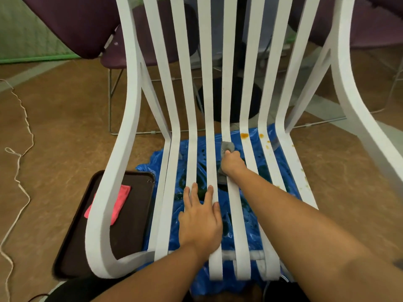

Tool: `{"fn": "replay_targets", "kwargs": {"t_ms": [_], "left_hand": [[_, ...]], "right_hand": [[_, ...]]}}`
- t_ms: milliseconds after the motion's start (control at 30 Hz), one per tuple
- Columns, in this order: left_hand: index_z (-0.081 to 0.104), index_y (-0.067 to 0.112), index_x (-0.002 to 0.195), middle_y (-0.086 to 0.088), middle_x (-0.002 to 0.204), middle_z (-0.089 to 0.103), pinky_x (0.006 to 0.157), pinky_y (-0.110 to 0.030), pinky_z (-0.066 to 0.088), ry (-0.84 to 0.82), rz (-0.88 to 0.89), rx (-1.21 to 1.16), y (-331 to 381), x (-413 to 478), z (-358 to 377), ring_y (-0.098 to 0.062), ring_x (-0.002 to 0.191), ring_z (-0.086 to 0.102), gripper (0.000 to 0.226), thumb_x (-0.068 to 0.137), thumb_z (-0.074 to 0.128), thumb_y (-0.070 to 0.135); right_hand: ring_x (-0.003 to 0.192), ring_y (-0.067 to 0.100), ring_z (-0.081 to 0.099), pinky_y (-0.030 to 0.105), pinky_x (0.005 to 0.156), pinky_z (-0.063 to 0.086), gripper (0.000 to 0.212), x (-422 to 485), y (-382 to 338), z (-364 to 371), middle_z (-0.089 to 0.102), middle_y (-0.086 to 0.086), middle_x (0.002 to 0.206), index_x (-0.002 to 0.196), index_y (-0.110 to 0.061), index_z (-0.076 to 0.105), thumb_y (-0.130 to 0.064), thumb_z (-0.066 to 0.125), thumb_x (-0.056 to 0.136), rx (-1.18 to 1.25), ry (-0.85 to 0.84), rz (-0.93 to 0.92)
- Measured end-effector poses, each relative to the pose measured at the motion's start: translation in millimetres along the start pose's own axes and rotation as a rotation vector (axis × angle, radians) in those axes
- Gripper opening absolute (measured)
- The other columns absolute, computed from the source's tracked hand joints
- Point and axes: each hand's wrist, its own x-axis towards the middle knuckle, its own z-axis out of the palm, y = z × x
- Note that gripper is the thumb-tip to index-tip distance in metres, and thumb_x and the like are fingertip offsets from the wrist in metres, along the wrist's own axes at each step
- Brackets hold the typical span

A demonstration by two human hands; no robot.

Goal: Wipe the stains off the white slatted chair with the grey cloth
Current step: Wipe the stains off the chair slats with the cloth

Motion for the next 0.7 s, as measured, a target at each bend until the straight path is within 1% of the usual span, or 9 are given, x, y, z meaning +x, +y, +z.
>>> {"fn": "replay_targets", "kwargs": {"t_ms": [67, 133, 267, 333, 400, 533, 600, 700], "left_hand": [[0.013, 0.039, 0.157, -0.003, 0.168, -0.001, 0.104, -0.049, 0.046, 0.013, 0.002, -0.01, -0.1, -0.5, 0.6, -0.025, 0.155, -0.009, 0.053, 0.105, 0.018, 0.05], [0.015, 0.04, 0.157, -0.002, 0.167, 0.0, 0.105, -0.049, 0.046, 0.025, 0.004, -0.022, 0.9, -2.1, 0.2, -0.024, 0.155, -0.008, 0.053, 0.105, 0.018, 0.05], [0.018, 0.04, 0.156, -0.002, 0.167, 0.003, 0.102, -0.047, 0.046, 0.043, -0.004, -0.029, 1.0, -2.0, -0.2, -0.023, 0.154, -0.005, 0.052, 0.106, 0.019, 0.049], [0.02, 0.04, 0.155, -0.003, 0.166, 0.005, 0.102, -0.048, 0.046, 0.046, -0.002, -0.031, 1.5, -3.0, -1.5, -0.024, 0.154, -0.004, 0.051, 0.106, 0.02, 0.05], [0.021, 0.04, 0.155, -0.003, 0.166, 0.006, 0.102, -0.049, 0.045, 0.044, -0.002, -0.039, 2.0, -5.0, -3.1, -0.023, 0.153, -0.004, 0.051, 0.105, 0.02, 0.053], [0.021, 0.038, 0.156, -0.002, 0.166, 0.006, 0.106, -0.051, 0.044, 0.036, -0.003, -0.061, 0.6, -5.3, -4.4, -0.023, 0.154, -0.005, 0.059, 0.102, 0.02, 0.063], [0.021, 0.038, 0.156, -0.002, 0.167, 0.006, 0.108, -0.053, 0.042, 0.031, 0.002, -0.07, 0.4, -5.9, -3.7, -0.024, 0.154, -0.006, 0.064, 0.099, 0.019, 0.068], [0.021, 0.038, 0.156, -0.001, 0.167, 0.006, 0.108, -0.054, 0.043, 0.039, -0.003, -0.059, 0.5, -5.9, -2.2, -0.024, 0.154, -0.005, 0.068, 0.097, 0.021, 0.072]], "right_hand": [[0.122, 0.038, 0.052, 0.041, 0.088, 0.039, 0.04, -16.2, 11.8, 4.0, 0.051, 0.022, 0.135, 0.138, -0.003, 0.039, -0.028, 0.028, 0.108, 0.118, -0.002, 0.041], [0.115, 0.038, 0.056, 0.038, 0.083, 0.039, 0.041, -35.1, 23.4, 6.8, 0.056, 0.021, 0.129, 0.134, -0.005, 0.039, -0.035, 0.028, 0.108, 0.203, -0.004, 0.083], [0.107, 0.035, 0.057, 0.036, 0.079, 0.037, 0.042, -75.3, 45.9, 13.1, 0.057, 0.02, 0.125, 0.131, -0.007, 0.04, -0.039, 0.027, 0.108, 0.247, -0.035, 0.08], [0.096, 0.029, 0.055, 0.036, 0.077, 0.037, 0.04, -96.2, 58.1, 15.5, 0.058, 0.018, 0.123, 0.129, -0.008, 0.04, -0.04, 0.028, 0.108, 0.268, -0.048, 0.064], [0.09, 0.024, 0.053, 0.035, 0.076, 0.038, 0.036, -118.2, 68.9, 16.7, 0.06, 0.014, 0.115, 0.127, -0.011, 0.041, -0.039, 0.03, 0.108, 0.284, -0.058, 0.053], [0.086, 0.021, 0.061, 0.041, 0.078, 0.05, 0.027, -154.7, 90.0, 23.7, 0.062, 0.006, 0.101, 0.116, -0.016, 0.042, -0.04, 0.032, 0.107, 0.32, -0.069, 0.029], [0.084, 0.018, 0.061, 0.041, 0.078, 0.051, 0.026, -168.2, 98.3, 25.2, 0.061, 0.004, 0.095, 0.112, -0.017, 0.042, -0.04, 0.032, 0.107, 0.311, -0.076, 0.015], [0.084, 0.018, 0.061, 0.042, 0.079, 0.052, 0.025, -174.5, 101.2, 24.0, 0.06, 0.003, 0.093, 0.11, -0.017, 0.042, -0.04, 0.031, 0.107, 0.315, -0.081, 0.001]]}}
